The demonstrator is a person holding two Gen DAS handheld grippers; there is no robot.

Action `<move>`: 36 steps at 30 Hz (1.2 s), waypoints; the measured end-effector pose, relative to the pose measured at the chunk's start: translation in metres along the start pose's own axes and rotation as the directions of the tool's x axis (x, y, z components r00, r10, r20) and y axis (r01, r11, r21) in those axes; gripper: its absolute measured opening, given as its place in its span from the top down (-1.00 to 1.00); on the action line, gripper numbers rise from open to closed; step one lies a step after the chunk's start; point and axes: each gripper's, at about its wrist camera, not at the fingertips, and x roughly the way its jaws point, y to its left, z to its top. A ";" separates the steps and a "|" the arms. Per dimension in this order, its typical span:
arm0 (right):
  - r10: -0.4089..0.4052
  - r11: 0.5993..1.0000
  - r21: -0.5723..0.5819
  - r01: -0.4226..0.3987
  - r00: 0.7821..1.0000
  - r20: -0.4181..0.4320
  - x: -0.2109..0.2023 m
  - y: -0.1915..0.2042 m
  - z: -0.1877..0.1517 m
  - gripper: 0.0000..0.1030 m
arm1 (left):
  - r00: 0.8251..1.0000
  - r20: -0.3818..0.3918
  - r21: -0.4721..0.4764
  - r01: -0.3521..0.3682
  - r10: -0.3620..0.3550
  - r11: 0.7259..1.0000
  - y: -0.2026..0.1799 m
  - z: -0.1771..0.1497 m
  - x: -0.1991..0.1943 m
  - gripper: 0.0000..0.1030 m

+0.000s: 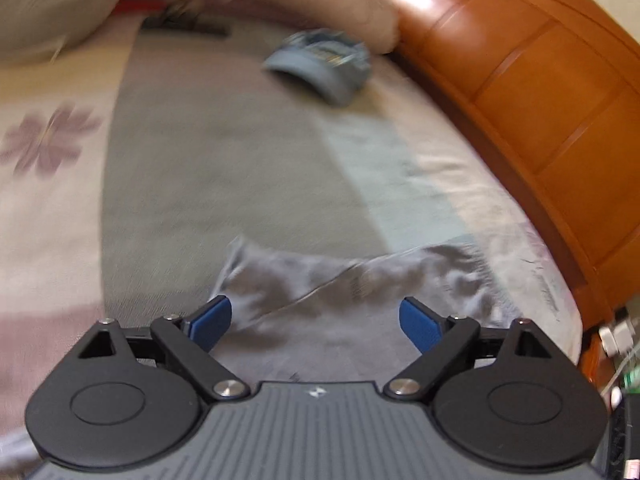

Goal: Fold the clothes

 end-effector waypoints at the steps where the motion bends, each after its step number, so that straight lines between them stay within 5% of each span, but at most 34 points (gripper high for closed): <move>1: 0.000 1.000 0.000 0.000 1.000 0.000 0.000 0.000 0.000 -1.00 | 1.000 0.002 0.012 0.016 -0.016 1.000 -0.004 0.003 0.001 -0.78; 4: 0.000 1.000 0.002 0.000 1.000 0.007 0.000 0.000 -0.002 -1.00 | 1.000 -0.016 0.038 0.013 -0.013 0.999 -0.010 0.012 0.020 -0.78; 8: 0.001 1.000 0.004 -0.001 1.000 0.003 -0.001 0.000 -0.001 -1.00 | 0.992 -0.044 0.043 -0.118 0.120 0.992 0.000 0.016 0.048 -0.75; 11: 0.004 1.000 0.003 -0.004 1.000 -0.010 0.000 -0.001 0.001 -1.00 | 0.988 -0.020 0.026 -0.154 0.154 0.988 0.005 0.022 0.042 -0.75; 17: 0.005 1.000 0.002 -0.005 1.000 -0.015 0.000 -0.001 0.001 -1.00 | 0.993 0.047 0.075 -0.109 0.106 0.991 -0.010 0.029 0.001 -0.77; 25: -0.001 1.000 0.006 0.001 1.000 -0.031 0.001 0.000 0.004 -1.00 | 0.984 0.110 0.152 -0.155 0.139 0.976 -0.017 0.025 -0.063 -0.78; 31: -0.023 1.000 0.020 0.023 0.999 -0.031 0.001 0.002 0.005 -1.00 | 0.967 0.072 0.263 -0.253 0.243 0.931 -0.005 -0.002 -0.113 -0.79; 36: -0.035 0.999 0.009 0.036 0.998 -0.046 -0.001 0.004 0.010 -1.00 | 0.935 -0.008 0.301 -0.336 0.355 0.892 0.023 -0.052 -0.146 -0.79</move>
